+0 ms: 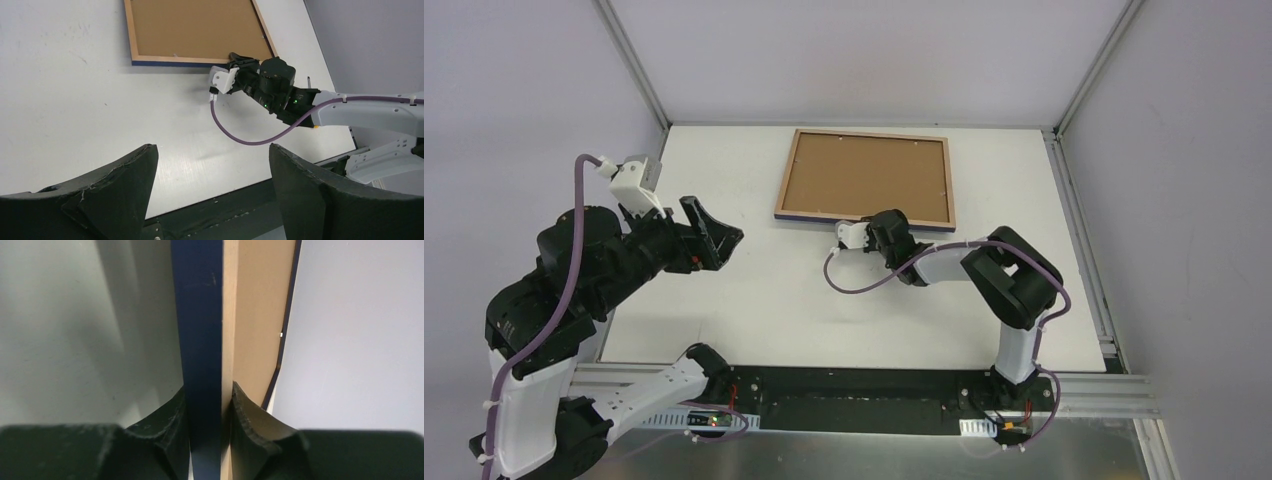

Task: Take the photo out of the frame

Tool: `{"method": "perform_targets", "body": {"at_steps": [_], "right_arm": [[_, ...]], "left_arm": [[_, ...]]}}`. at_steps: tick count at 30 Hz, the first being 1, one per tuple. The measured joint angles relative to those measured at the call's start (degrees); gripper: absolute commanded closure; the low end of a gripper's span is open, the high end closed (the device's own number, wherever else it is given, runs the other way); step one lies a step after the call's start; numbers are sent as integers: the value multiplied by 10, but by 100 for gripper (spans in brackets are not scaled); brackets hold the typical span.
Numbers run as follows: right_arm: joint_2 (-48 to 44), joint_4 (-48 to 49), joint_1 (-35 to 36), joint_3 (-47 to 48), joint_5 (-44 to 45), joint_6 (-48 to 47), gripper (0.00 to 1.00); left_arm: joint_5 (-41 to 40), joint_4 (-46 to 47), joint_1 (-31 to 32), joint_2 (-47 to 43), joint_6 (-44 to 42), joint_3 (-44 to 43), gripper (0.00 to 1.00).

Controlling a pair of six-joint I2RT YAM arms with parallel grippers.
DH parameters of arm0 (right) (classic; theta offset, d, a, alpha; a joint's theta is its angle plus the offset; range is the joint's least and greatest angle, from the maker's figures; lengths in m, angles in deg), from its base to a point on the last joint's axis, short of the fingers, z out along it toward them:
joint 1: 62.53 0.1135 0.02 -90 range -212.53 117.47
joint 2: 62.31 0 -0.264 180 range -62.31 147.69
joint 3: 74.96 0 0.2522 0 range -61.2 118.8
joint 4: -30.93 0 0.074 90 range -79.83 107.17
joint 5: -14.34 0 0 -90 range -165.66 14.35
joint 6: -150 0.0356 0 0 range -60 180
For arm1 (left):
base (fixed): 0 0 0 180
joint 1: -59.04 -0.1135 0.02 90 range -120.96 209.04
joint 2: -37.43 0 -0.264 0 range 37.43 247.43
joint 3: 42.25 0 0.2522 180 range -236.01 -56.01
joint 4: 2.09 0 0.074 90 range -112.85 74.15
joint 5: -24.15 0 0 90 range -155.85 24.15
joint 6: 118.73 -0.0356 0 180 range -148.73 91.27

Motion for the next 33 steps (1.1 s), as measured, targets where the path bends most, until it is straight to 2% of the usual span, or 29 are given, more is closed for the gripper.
{"method": "perform_targets", "body": {"at_steps": [3, 8, 12, 15, 18, 21, 25, 29, 33], "right_arm": [[10, 11, -14, 0, -10, 1, 53], [15, 8, -33, -7, -37, 36, 39], [10, 53, -35, -26, -28, 41, 14], [-13, 81, -33, -56, -10, 57, 1], [-57, 59, -19, -90, 14, 91, 1], [-122, -25, 12, -112, 20, 149, 1], [-205, -223, 50, -85, -1, 292, 1], [-219, -464, 71, 54, 31, 589, 1], [-202, -673, 52, 210, 56, 907, 1]], "left_arm": [[1, 0, 0, 0, 9, 4, 18], [3, 0, 0, -1, 24, 6, 18], [6, 0, 0, -1, 32, 7, 18], [12, 0, 0, -3, 34, 7, 17], [22, 0, 0, -4, 34, 8, 17], [35, 0, 0, -7, 34, 8, 16], [45, 1, 0, -20, 34, 21, 16], [52, 5, 0, -38, 38, 45, 16], [67, 5, 0, -49, 54, 78, 16]]}}
